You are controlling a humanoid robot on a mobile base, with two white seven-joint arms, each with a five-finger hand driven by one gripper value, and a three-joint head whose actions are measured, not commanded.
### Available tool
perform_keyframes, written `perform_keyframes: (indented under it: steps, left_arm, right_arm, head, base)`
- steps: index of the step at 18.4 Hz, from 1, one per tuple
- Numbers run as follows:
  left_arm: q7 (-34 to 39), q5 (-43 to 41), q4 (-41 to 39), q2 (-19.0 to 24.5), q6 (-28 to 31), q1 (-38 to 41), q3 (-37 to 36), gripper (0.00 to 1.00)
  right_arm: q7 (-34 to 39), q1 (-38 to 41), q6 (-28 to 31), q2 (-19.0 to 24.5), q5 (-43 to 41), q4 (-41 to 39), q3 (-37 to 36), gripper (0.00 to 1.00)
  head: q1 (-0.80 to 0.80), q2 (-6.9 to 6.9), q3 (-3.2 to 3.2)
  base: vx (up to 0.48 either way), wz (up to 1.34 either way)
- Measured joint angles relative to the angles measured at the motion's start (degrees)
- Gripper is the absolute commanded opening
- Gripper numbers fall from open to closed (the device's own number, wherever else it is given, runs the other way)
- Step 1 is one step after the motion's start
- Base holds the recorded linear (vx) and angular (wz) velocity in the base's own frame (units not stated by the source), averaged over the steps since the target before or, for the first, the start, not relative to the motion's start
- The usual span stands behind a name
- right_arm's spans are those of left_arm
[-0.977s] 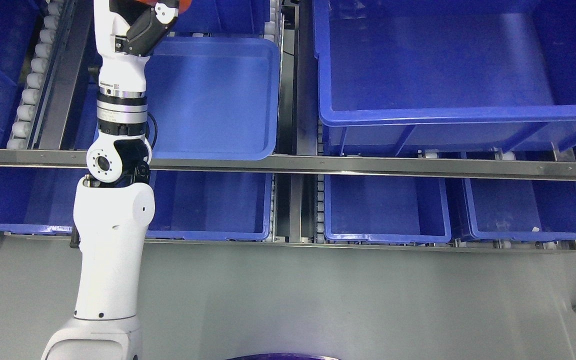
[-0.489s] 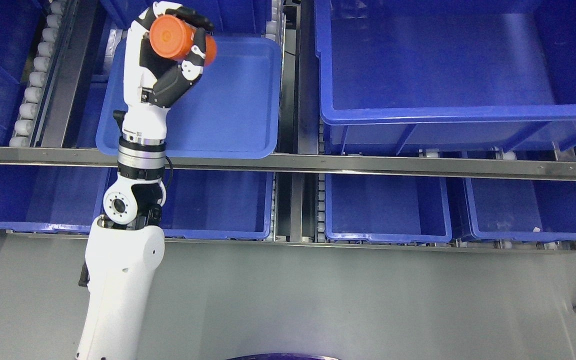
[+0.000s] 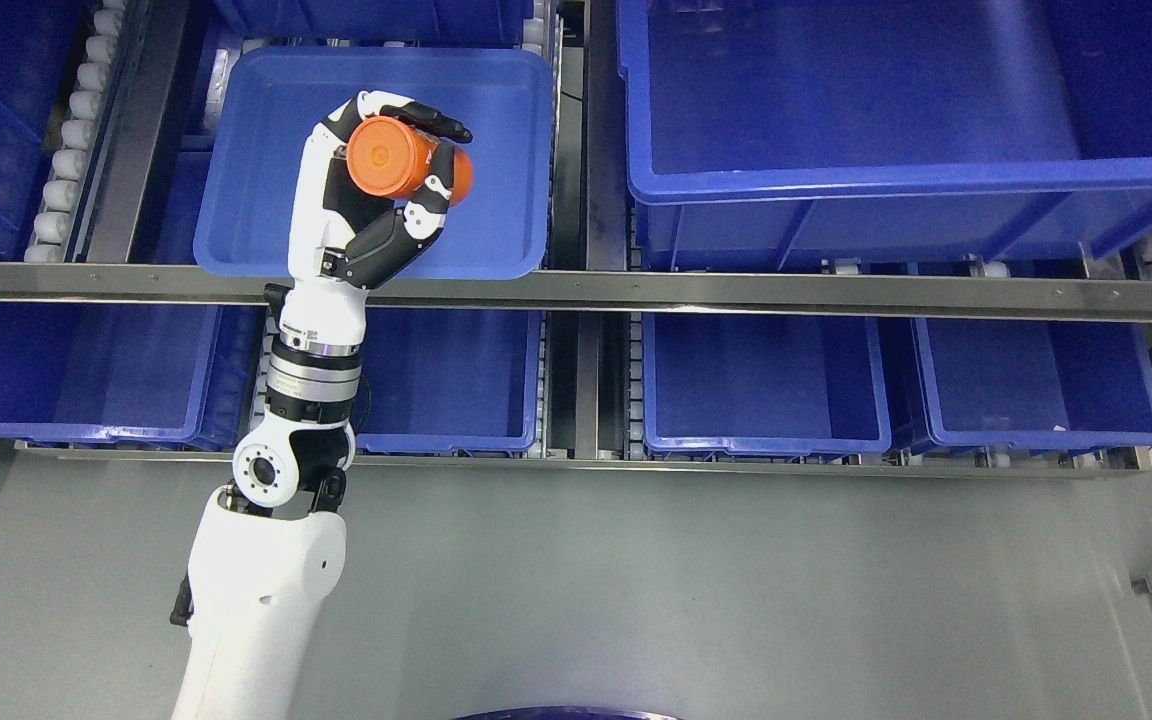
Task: Grab orange capacitor from left shelf to right desk
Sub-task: 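Pull the held capacitor back toward the robot, clear of the shelf, then carry the capacitor in the left hand while turning toward the steel table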
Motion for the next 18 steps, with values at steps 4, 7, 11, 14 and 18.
perform_keyframes:
  steps: [4, 7, 11, 14, 18]
  left_arm:
    - [0.0, 0.1, -0.7, 0.0, -2.2, 0.1, -0.5, 0.02]
    - [0.0, 0.1, -1.0, 0.0, -2.8, -0.3, -0.8, 0.02]
    - [0.0, 0.1, -1.3, 0.0, -3.0, -0.6, -1.5, 0.03]
    - [0.1, 0.1, -1.5, 0.0, -3.0, -0.7, -2.2, 0.03]
    - [0.1, 0.1, -1.7, 0.0, -3.0, -0.8, -3.1, 0.03]
  right_arm:
    - [0.0, 0.0, 0.2, 0.0, 0.0, 0.0, 0.0, 1.0]
    - [0.0, 0.0, 0.2, 0.0, 0.0, 0.0, 0.0, 1.0]
    - [0.0, 0.0, 0.2, 0.0, 0.0, 0.0, 0.0, 1.0]
    - [0.0, 0.0, 0.2, 0.0, 0.0, 0.0, 0.0, 1.0]
    - [0.0, 0.0, 0.2, 0.0, 0.0, 0.0, 0.0, 1.0]
  head:
    - [0.0, 0.0, 0.0]
    - [0.0, 0.0, 0.0]
    - [0.0, 0.0, 0.0]
    - [0.0, 0.0, 0.0]
    - [0.0, 0.0, 0.0]
  base:
    - [-0.184, -0.06]
    - [-0.193, 0.07]
    - [-0.179, 0.29]
    - [-0.165, 0.22]
    - [-0.066, -0.18]
